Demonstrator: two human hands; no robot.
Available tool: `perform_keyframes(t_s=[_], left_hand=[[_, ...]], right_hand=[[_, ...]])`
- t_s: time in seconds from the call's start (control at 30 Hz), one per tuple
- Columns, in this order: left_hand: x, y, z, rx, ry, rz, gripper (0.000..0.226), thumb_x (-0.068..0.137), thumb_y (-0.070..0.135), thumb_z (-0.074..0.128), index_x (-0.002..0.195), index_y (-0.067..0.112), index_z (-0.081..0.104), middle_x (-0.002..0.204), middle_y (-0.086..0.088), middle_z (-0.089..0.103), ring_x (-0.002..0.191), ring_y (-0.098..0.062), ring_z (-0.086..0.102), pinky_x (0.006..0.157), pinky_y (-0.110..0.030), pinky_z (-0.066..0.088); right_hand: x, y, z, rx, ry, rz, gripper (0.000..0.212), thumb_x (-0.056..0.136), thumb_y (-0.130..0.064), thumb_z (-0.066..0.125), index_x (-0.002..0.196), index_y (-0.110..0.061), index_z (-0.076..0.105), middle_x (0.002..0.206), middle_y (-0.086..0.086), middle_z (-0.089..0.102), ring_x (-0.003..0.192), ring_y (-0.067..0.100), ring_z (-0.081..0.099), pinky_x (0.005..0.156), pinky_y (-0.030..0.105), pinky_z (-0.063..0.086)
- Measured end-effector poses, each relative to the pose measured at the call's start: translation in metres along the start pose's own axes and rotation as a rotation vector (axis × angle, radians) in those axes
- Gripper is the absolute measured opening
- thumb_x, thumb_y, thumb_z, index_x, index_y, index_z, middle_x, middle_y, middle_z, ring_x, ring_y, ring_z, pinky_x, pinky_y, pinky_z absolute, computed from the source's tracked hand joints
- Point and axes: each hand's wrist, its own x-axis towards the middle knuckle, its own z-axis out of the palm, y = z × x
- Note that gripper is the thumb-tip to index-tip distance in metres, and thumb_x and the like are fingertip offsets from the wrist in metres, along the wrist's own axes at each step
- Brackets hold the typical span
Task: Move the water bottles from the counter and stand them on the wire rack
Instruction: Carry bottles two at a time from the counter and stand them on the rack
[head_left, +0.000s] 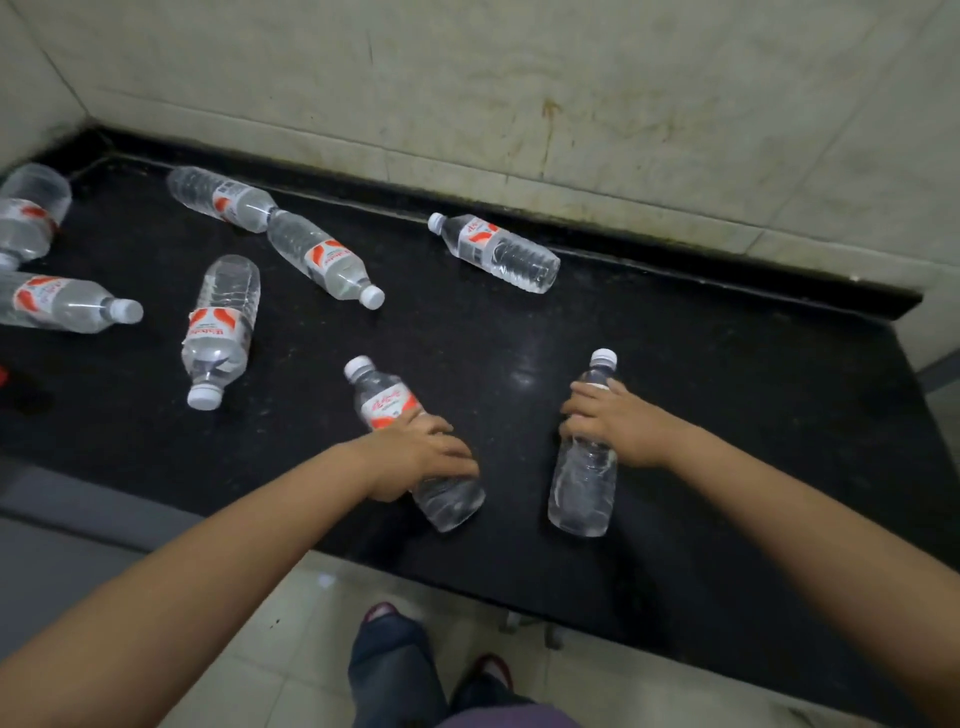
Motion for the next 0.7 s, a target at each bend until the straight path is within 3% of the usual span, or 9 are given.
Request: perform_keyframes(t_s=[0.1,0.17,0.27,0.3,0.37,0.43,0.53,0.6,0.7], left_hand=[[-0.005,0.009,0.005,-0.082,-0.085,0.010,0.069,0.082,-0.005,0.048,0.136,0.034,0.028,0.154,0.013,0.010,0.143,-0.020,-0.009,0.114,-0.052,-0.001],[-0.007,0.012,0.003,-0.214,-0.059,-0.028,0.060,0.083,-0.003,0.048,0.133,0.029,0.036,0.154,0.010,0.015,0.143,-0.017,-0.006,0.114,-0.051,-0.003],[-0.003,0.019,0.002,-0.394,0.159,-0.142,0.051,0.088,0.004,0.043,0.136,0.018,0.037,0.154,0.001,0.019,0.143,-0.014,0.005,0.116,-0.041,-0.001],[0.002,0.022,0.004,-0.411,0.271,-0.222,0.053,0.089,0.008,0.042,0.139,0.017,0.030,0.155,0.000,0.015,0.144,-0.016,0.003,0.116,-0.041,0.000],[0.016,0.031,0.008,-0.422,0.441,-0.510,0.062,0.091,0.026,0.043,0.144,0.016,0.012,0.156,-0.005,0.002,0.143,-0.023,-0.005,0.115,-0.047,0.003],[0.029,0.040,0.008,-0.549,0.473,-0.818,0.078,0.088,0.039,0.048,0.144,0.010,0.002,0.154,-0.016,-0.006,0.142,-0.033,-0.008,0.114,-0.050,0.008],[0.039,0.045,0.007,-0.635,0.455,-0.945,0.091,0.080,0.034,0.060,0.141,0.001,0.000,0.152,-0.023,-0.009,0.140,-0.038,-0.010,0.113,-0.048,0.015],[0.037,0.041,0.010,-0.559,0.417,-0.874,0.092,0.079,0.030,0.059,0.141,0.001,-0.002,0.152,-0.023,-0.012,0.140,-0.038,-0.012,0.114,-0.046,0.015],[0.022,0.035,0.017,-0.441,0.311,-0.643,0.092,0.079,0.028,0.058,0.142,0.004,-0.005,0.153,-0.018,-0.016,0.141,-0.031,-0.016,0.116,-0.042,0.012]], right_hand=[[-0.015,-0.004,0.010,0.270,0.072,0.032,0.046,0.085,-0.001,0.051,0.127,-0.017,0.046,0.150,0.004,0.025,0.143,0.022,0.003,0.115,0.038,0.006],[-0.017,-0.009,0.012,0.460,0.158,0.105,0.046,0.081,0.008,0.045,0.122,-0.011,0.053,0.148,0.007,0.029,0.143,0.023,0.010,0.115,0.036,0.010],[-0.004,-0.026,0.012,0.599,0.430,0.364,0.031,0.088,-0.008,0.046,0.118,-0.005,0.055,0.143,0.012,0.036,0.136,0.027,0.026,0.112,0.039,0.026],[0.003,-0.032,0.011,0.625,0.450,0.486,0.035,0.089,-0.020,0.048,0.122,-0.006,0.050,0.146,0.012,0.030,0.138,0.027,0.022,0.111,0.043,0.027],[0.015,-0.045,0.008,0.707,0.335,0.699,0.061,0.086,-0.038,0.054,0.136,-0.012,0.029,0.154,0.010,0.003,0.143,0.027,0.000,0.110,0.053,0.023],[0.024,-0.052,0.008,0.694,0.247,0.792,0.080,0.082,-0.040,0.060,0.142,-0.018,0.011,0.154,0.012,-0.013,0.142,0.028,-0.012,0.109,0.056,0.019],[0.027,-0.055,0.009,0.600,0.258,0.790,0.082,0.082,-0.026,0.059,0.143,-0.020,0.005,0.153,0.014,-0.017,0.142,0.029,-0.015,0.111,0.049,0.021],[0.022,-0.052,0.012,0.571,0.256,0.706,0.079,0.082,-0.022,0.055,0.143,-0.020,0.004,0.154,0.012,-0.015,0.142,0.028,-0.014,0.111,0.044,0.023],[0.004,-0.046,0.020,0.502,0.255,0.436,0.076,0.080,-0.018,0.056,0.143,-0.021,0.013,0.156,0.006,-0.007,0.143,0.023,-0.009,0.112,0.040,0.024]])
